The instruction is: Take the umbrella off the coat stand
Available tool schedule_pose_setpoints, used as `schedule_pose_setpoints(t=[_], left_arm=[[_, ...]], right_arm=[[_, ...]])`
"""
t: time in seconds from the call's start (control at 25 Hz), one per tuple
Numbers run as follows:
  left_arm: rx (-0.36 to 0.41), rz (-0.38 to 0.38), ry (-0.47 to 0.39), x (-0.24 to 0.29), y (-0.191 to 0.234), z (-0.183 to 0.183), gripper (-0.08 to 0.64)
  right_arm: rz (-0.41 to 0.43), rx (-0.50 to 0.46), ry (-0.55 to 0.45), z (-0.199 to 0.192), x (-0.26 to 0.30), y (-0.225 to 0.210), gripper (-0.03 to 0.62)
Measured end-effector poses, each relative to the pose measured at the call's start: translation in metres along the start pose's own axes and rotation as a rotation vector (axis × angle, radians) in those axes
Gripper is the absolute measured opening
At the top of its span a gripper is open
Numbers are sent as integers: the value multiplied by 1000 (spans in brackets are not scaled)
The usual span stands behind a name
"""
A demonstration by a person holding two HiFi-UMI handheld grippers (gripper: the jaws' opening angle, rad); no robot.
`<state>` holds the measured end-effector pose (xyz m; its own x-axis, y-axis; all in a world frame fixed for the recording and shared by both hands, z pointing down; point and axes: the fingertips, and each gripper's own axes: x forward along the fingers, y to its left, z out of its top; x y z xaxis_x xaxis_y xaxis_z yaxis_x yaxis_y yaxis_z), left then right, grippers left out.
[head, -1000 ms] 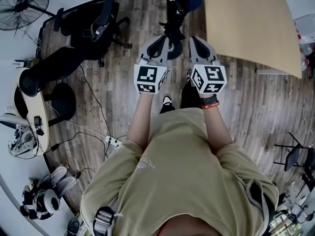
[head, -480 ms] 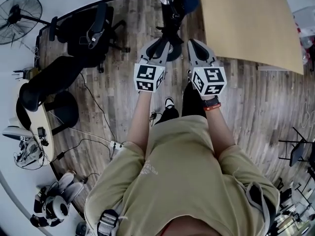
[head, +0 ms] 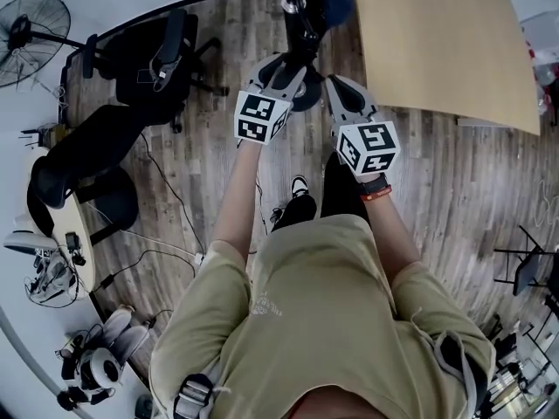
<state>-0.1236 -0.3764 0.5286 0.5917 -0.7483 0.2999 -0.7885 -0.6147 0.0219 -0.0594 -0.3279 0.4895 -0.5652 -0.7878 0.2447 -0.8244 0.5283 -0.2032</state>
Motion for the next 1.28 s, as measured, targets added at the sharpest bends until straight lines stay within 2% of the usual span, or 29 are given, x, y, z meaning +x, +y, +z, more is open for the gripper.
schedule_pose_setpoints(t=[0.2,0.36,0.44,0.64,0.88,1.28], left_arm=[[38,-64,50,23,9,-21,233],[34,-106,61,39,14,-35,265],[33,-140,52,46,15,-39,288],[34,-201,48,59,20,-52,308],[28,-254,24,81,26,-71,311],[5,-264,53,106,27,-79,318]], right_arm=[[27,52,-2,0,13,-9,9],[43,89,5,-3,20,-21,9],[38,78,6,-4,23,-27,9],[24,-23,6,-5,27,-32,9],[35,-46,20,-10,33,-40,9],[35,-44,13,-10,33,-47,9]])
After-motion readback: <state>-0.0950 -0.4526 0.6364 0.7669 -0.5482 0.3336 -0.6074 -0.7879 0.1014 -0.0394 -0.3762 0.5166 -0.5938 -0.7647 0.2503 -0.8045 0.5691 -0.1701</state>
